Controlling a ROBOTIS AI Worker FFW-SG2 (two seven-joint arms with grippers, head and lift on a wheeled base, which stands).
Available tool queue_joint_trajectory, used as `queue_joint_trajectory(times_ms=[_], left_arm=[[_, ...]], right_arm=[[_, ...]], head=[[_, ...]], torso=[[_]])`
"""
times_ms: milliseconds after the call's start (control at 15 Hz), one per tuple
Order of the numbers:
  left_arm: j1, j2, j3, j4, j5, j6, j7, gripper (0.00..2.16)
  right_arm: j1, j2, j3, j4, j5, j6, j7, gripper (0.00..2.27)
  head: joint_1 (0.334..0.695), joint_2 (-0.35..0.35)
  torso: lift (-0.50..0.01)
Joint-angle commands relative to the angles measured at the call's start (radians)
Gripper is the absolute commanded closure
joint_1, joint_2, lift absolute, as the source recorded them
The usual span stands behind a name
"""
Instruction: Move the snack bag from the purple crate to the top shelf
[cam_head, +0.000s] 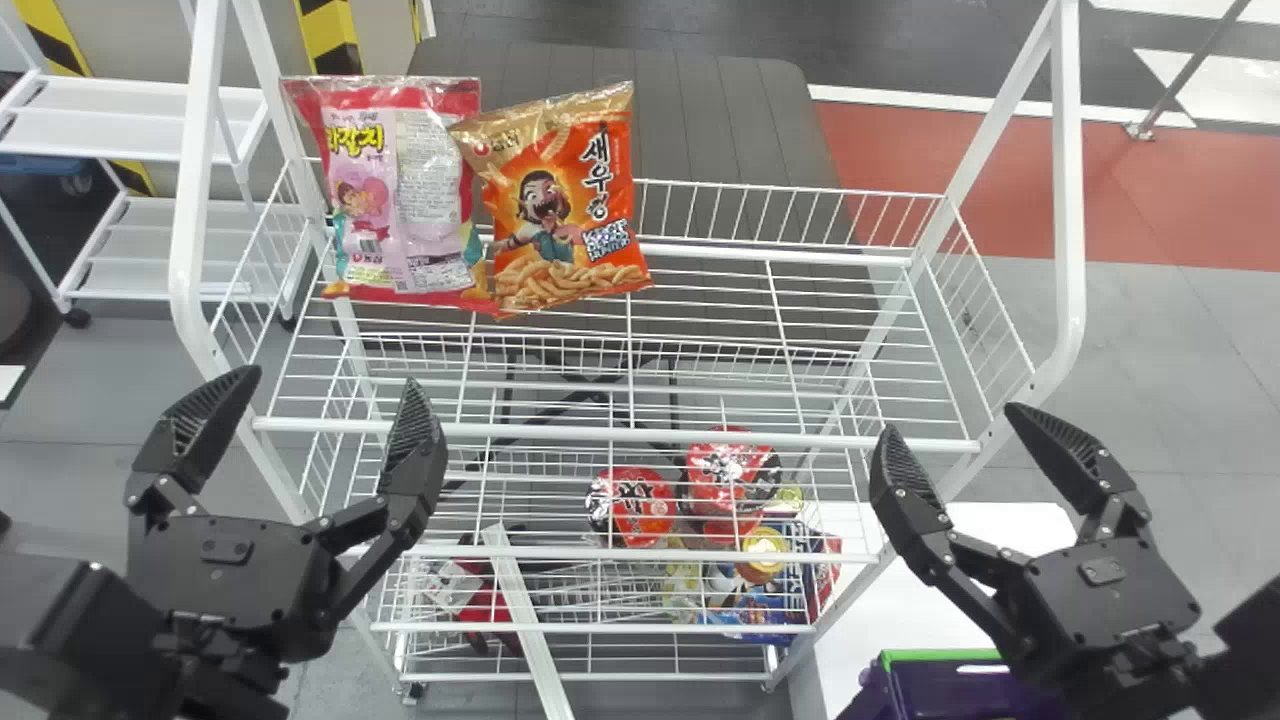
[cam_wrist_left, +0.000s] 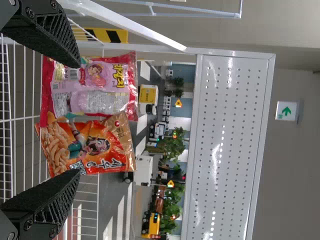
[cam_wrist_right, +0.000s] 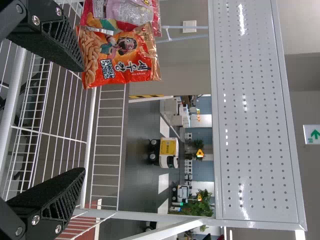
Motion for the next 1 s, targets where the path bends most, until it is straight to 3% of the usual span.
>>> queue_joint_trajectory(times_ms=[0, 933], left_arm=[[-0.004, 0.0, 0.0, 0.003, 0.004, 0.003, -0.005, 0.06], [-0.017, 0.0, 0.006, 0.006, 0.016, 0.024, -0.034, 0.06]], right_arm=[[-0.003, 0.0, 0.0, 0.003, 0.002, 0.001, 0.0, 0.11], [-0.02, 0.001, 0.006, 0.01, 0.005, 0.035, 0.0, 0.11]], head=[[0.695, -0.115], [0.695, -0.122]], torso=[[0.0], [-0.012]])
